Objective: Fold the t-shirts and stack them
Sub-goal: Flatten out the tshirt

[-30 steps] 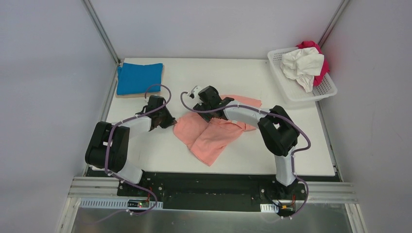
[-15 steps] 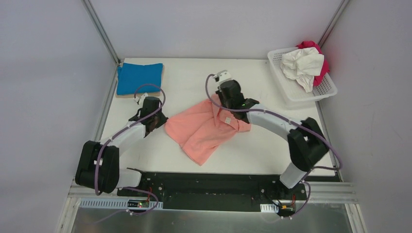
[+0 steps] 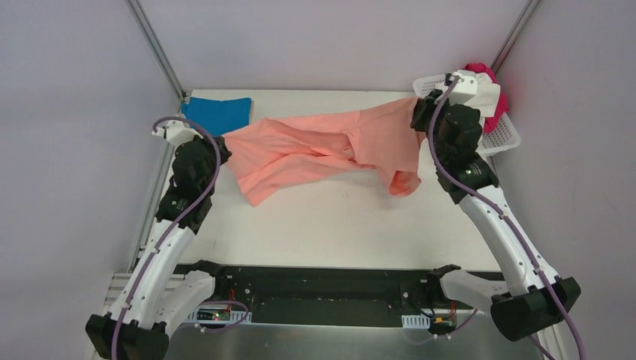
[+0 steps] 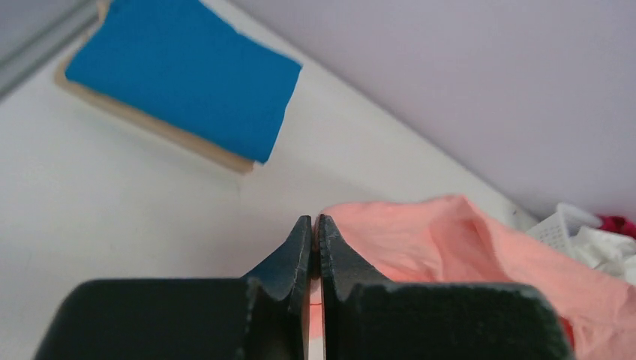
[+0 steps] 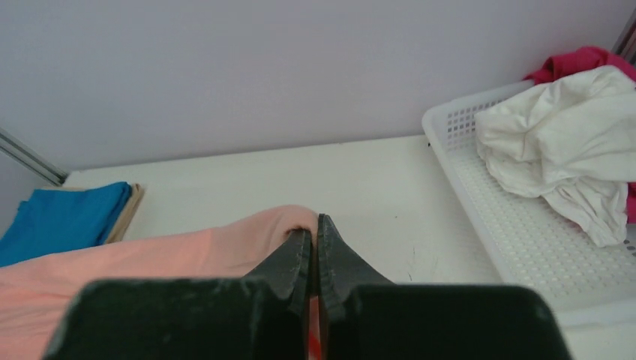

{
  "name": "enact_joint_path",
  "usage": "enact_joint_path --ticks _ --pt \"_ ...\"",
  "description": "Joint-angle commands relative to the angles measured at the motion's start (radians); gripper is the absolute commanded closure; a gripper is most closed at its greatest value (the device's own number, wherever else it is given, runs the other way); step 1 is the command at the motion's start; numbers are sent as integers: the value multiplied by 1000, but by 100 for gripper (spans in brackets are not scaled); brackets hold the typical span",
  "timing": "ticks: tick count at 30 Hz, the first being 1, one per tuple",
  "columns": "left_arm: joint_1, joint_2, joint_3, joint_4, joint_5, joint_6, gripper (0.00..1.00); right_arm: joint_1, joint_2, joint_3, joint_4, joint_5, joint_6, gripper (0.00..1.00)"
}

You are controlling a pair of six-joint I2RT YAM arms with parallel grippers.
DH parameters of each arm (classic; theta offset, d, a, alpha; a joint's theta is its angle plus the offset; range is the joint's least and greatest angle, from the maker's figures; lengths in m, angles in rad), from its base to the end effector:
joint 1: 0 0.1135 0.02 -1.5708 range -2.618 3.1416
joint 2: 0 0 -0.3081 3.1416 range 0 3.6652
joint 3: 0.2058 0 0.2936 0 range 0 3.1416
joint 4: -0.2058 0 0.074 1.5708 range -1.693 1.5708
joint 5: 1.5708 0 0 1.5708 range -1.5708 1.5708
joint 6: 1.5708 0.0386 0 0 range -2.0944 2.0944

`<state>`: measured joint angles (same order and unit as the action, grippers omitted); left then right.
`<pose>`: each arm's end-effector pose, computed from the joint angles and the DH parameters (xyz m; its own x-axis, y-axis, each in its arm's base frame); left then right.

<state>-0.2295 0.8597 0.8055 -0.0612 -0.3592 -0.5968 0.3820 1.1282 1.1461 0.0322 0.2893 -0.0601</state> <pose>0.2159 -0.0365 0.3786 -0.0213 -0.5353 -0.8444 -0.1681 0.8345 -0.5248 0.2687 0.0961 0.4626 0.0520 -0.0412 -0.9978 -0.0899 0.9949 -0.0457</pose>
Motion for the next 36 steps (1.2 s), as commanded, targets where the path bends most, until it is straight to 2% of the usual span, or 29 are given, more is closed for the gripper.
enact_joint_path --ticks 1,8,15,20,23,30,36 --pt "-2 -122 113 14 -124 130 100 -24 -124 130 -5 -1 -13 100" --pt "-2 -281 242 12 -103 239 100 -30 -275 246 -96 13 -18 100" --pt "-2 -428 340 -19 -69 281 100 -29 -416 362 -225 -96 32 100" --pt "-2 -481 435 -69 24 276 100 -29 -481 456 -339 -156 58 100" --pt "-2 -485 481 -95 74 270 100 -29 -506 490 -387 -169 90 100" --pt "-2 -449 493 -118 78 258 100 -29 -526 451 -420 -107 112 100" --pt "-2 -303 416 -96 -54 260 100 -30 -426 327 -391 91 96 100"
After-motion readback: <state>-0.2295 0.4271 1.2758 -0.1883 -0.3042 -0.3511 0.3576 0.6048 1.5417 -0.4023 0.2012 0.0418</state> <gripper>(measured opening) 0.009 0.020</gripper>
